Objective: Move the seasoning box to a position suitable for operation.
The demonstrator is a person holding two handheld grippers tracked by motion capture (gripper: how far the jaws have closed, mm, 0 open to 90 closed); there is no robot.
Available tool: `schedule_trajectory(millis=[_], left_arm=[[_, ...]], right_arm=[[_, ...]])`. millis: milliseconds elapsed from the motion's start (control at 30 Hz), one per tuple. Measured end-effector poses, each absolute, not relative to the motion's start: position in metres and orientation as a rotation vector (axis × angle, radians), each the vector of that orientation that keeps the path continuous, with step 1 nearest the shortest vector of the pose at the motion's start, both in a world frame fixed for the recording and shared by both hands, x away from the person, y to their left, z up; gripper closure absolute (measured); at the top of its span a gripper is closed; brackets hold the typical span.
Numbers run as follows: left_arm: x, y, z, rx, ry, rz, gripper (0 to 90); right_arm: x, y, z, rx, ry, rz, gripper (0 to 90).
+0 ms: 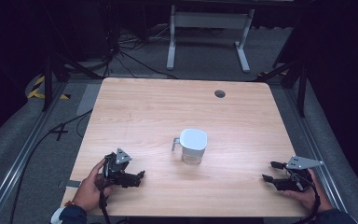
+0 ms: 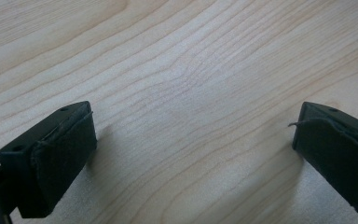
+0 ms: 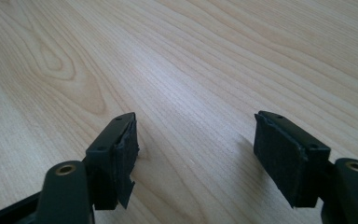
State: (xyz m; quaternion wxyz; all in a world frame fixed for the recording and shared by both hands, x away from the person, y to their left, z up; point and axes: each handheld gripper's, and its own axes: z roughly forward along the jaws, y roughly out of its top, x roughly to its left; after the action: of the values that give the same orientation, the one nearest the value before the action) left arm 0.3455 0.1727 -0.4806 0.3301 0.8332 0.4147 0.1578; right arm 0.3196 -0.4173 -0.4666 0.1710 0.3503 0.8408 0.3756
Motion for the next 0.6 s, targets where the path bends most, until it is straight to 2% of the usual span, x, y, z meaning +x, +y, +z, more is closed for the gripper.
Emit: schedule_trajectory(millis=[300,433,600], left_arm=[[0.356,0.176,-0.481,2.224,0.951,0.352,0.0],[0.355,0.176,-0.480,2.227,0.954,0.352,0.5],[0.358,0.180,-0.477,2.259,0.847,0.324,9.1]], right_arm=[[0.319,-0.417,-0.467,0.996,2.384,1.061,30.4],[0.319,-0.417,-0.467,0.999,2.386,1.066,30.6],[0.320,-0.417,-0.467,0.994,2.386,1.067,30.5]])
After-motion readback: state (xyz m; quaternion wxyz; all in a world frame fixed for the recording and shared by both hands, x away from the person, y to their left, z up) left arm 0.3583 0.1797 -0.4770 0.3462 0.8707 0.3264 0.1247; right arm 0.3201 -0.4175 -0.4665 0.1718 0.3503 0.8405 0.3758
